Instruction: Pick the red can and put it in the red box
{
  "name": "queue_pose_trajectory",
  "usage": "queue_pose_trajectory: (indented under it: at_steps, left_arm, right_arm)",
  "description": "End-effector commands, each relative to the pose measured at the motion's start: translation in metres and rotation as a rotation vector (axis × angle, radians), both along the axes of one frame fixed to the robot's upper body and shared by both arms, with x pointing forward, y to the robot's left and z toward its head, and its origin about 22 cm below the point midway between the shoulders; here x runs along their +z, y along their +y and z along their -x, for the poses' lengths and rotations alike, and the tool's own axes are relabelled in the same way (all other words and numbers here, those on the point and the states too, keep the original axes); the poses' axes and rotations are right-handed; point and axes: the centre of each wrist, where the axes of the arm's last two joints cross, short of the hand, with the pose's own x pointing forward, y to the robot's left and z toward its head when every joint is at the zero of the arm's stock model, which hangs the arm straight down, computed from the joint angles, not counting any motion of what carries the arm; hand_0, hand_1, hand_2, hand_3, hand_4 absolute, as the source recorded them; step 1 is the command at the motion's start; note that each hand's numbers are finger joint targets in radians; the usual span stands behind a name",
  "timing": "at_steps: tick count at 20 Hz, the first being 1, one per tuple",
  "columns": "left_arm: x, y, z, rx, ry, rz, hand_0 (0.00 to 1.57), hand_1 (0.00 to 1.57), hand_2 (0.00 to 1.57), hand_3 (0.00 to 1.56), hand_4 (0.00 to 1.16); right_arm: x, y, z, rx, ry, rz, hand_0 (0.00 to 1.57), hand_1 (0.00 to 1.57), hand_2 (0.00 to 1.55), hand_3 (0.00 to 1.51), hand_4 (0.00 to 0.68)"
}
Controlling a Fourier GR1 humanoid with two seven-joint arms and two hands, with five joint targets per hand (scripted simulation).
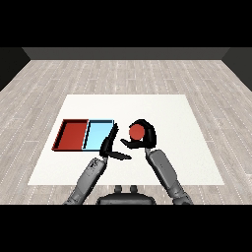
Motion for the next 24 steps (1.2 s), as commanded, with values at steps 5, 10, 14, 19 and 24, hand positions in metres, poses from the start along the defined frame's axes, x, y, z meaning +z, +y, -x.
queue_pose_trajectory:
  at_steps: [5, 10, 14, 19, 24]
  left_arm:
    - [0.008, -0.01, -0.006, -0.022, 0.031, 0.013, 0.0, 0.0, 0.0, 0.0, 0.0]
    - [-0.002, -0.025, 0.003, -0.037, 0.042, 0.044, 0.0, 0.0, 0.0, 0.0, 0.0]
    - [-0.006, -0.037, -0.02, -0.047, 0.032, 0.055, 0.0, 0.0, 0.0, 0.0, 0.0]
    - [-0.02, -0.04, 0.0, -0.064, 0.05, 0.057, 0.0, 0.0, 0.0, 0.0, 0.0]
    - [-0.001, -0.027, 0.001, -0.091, 0.034, 0.076, 0.0, 0.0, 0.0, 0.0, 0.0]
  right_arm:
    - [-0.003, 0.022, 0.027, 0.027, -0.03, -0.02, 1.47, 1.47, 1.44, 1.39, 0.675]
    - [0.002, 0.024, 0.008, 0.057, -0.005, -0.047, 1.44, 1.44, 1.43, 1.4, 0.658]
    - [0.009, 0.038, 0.009, 0.095, -0.005, -0.065, 1.5, 1.5, 1.44, 1.4, 0.64]
    - [-0.031, 0.029, 0.025, 0.115, -0.013, -0.092, 1.51, 1.51, 1.45, 1.42, 0.652]
    - [0.0, 0.037, 0.011, 0.094, -0.004, -0.058, 1.52, 1.52, 1.45, 1.4, 0.648]
